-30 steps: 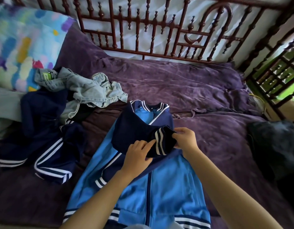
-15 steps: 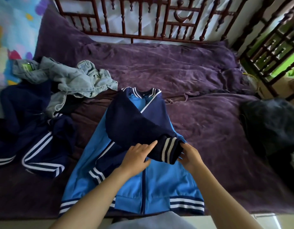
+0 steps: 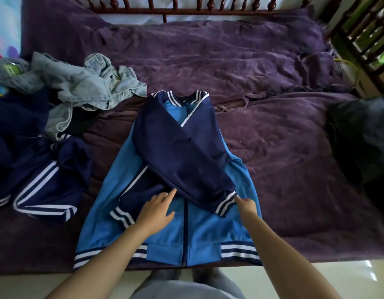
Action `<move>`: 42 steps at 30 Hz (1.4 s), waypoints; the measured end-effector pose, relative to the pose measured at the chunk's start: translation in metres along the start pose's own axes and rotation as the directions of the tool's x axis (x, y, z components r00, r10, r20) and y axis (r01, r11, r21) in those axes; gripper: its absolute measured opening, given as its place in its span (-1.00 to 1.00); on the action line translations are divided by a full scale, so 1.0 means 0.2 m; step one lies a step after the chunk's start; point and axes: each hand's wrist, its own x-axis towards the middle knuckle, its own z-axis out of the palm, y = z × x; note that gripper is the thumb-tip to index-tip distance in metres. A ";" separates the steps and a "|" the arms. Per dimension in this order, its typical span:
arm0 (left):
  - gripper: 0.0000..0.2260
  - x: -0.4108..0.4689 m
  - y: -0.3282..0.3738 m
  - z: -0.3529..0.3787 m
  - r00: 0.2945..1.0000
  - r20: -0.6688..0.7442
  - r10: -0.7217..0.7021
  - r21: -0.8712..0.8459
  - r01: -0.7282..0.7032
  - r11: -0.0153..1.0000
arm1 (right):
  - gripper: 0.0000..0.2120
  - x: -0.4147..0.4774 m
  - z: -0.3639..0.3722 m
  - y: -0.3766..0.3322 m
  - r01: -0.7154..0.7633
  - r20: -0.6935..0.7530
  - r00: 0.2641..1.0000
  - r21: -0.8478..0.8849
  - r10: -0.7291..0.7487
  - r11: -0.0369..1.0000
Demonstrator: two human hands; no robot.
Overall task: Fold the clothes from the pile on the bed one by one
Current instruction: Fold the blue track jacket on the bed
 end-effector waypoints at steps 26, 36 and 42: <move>-0.57 0.90 -0.55 -0.62 0.813 -0.201 -0.546 -0.351 0.461 0.815 | -0.58 0.35 0.21 -1.09 0.331 0.016 0.933 -0.430 -0.360 0.840; -0.36 1.46 -0.82 -0.70 0.869 -0.031 -0.494 -0.550 0.398 0.734 | -0.16 0.90 0.50 -1.46 0.524 0.163 0.851 -0.339 -0.500 0.782; -0.72 1.54 -0.98 -0.77 0.679 -0.070 -0.731 -0.891 0.288 0.352 | -0.70 1.07 0.51 -1.58 0.337 -0.106 0.936 -0.003 -0.336 0.941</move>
